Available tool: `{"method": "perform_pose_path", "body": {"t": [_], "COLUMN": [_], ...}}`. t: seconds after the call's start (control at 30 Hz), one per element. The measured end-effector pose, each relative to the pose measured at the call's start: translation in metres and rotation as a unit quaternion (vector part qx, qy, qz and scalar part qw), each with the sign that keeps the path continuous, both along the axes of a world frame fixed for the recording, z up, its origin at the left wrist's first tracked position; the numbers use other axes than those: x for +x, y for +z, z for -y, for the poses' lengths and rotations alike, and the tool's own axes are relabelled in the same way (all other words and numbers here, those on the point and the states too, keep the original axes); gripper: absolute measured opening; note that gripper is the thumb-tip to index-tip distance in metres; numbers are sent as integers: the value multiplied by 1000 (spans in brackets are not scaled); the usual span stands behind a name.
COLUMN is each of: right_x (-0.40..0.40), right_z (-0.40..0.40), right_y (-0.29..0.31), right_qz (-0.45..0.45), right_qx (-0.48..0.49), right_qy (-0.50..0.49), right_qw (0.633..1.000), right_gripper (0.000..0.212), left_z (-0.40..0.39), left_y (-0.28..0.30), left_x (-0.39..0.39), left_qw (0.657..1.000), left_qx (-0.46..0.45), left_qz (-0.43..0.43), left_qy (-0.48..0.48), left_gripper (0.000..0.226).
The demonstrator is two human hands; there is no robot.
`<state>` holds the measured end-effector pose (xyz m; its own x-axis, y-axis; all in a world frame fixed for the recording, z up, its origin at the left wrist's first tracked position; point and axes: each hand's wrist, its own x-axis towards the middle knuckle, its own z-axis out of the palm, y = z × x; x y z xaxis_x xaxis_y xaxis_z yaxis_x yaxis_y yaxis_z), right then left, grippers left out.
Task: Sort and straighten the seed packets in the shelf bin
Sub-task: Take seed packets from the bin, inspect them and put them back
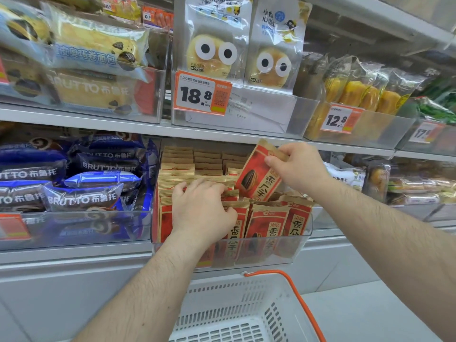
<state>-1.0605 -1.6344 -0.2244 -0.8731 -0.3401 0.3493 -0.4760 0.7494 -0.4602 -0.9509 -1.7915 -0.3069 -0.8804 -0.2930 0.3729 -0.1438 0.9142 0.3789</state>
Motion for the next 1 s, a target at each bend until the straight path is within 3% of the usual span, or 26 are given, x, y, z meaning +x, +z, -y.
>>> {"method": "perform_pose_path", "body": {"t": [0.17,0.3,0.4,0.47,0.53,0.6,0.73,0.83,0.9,1.0], "right_x": [10,23,43,57,74,90,108,114,118,122], "right_z": [-15,-22,-24,-29,-34,-36,-35,-35,-36,-39], "right_y": [0,-5,-11,-15,-17,-21,-35,-49,-58,-73], "right_qz": [-24,62,117,115,110,125,177,204,203,207], "right_qx": [-230,-435,-501,-505,-480,-434,-294,-194,-189,-283], "right_qy": [-73,-84,-60,-35,4,59,137,138,127,87], "right_qw": [970,895,855,855,870,890,929,950,952,932], "right_gripper": [28,23,18,20,20,21,27,30,29,18], "left_z": [0,-1,-2,-1,-1,-4,-18,-34,-41,-45], "left_y": [1,0,3,13,25,34,36,24,13,4], "left_x": [4,8,12,19,29,40,45,49,54,57], "left_qw": [1000,999,974,926,892,882,866,831,790,695], "left_qx": [1,18,93,132,170,262,436,522,586,704], "left_qz": [-3,-39,-197,-343,-405,-368,-149,-21,-13,-19], "left_qy": [-10,-26,-58,-86,-107,-137,-192,-190,-176,-142], "left_gripper": [50,46,31,21,7,6,10,14,15,11]}}
